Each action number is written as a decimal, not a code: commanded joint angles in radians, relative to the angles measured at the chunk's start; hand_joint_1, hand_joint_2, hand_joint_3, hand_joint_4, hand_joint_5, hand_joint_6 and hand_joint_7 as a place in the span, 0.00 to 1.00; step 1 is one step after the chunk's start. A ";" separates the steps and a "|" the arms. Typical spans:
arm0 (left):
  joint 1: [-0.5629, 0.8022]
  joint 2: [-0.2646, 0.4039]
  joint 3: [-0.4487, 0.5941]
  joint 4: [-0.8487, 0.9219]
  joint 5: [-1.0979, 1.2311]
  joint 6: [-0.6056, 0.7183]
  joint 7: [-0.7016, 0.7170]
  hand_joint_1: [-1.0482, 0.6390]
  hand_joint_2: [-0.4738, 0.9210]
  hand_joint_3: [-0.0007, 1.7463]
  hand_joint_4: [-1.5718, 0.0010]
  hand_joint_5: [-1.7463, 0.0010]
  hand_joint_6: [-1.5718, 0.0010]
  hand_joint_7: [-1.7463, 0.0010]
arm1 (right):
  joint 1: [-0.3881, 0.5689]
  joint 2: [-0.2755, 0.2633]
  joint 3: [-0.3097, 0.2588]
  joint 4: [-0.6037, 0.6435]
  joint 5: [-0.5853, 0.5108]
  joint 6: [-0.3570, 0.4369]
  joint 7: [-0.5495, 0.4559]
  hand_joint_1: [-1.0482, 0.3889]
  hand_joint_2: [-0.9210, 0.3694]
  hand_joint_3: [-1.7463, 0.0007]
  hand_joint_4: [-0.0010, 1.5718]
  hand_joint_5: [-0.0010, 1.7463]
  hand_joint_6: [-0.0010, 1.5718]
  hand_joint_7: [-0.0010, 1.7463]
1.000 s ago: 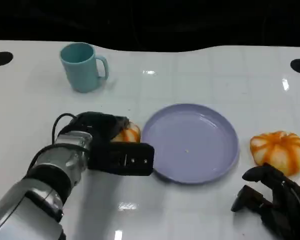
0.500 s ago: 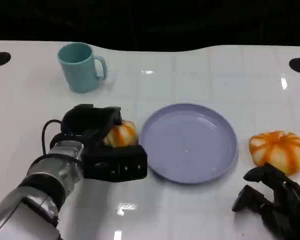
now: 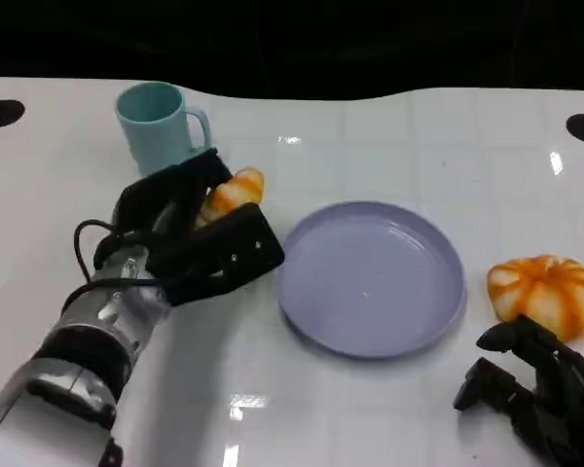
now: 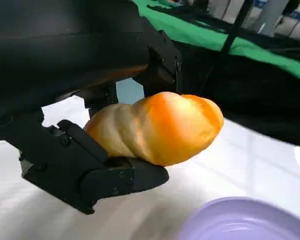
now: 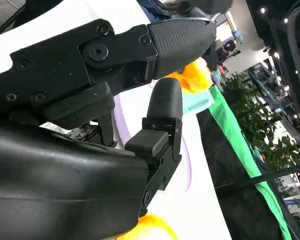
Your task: Grasp the bread from the table and place it into the plate.
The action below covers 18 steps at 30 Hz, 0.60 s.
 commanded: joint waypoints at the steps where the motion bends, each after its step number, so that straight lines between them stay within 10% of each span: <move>1: 0.006 -0.001 -0.020 -0.061 0.019 -0.075 0.021 0.54 0.67 0.76 0.42 0.00 0.54 0.00 | -0.004 -0.019 -0.010 0.022 0.003 0.015 -0.007 0.37 0.00 0.88 0.43 0.85 0.39 0.67; 18: -0.082 -0.082 -0.132 -0.098 0.132 -0.223 0.043 0.56 0.62 0.77 0.39 0.00 0.52 0.00 | -0.001 -0.014 -0.016 0.017 0.004 0.018 0.001 0.37 0.00 0.88 0.43 0.85 0.37 0.68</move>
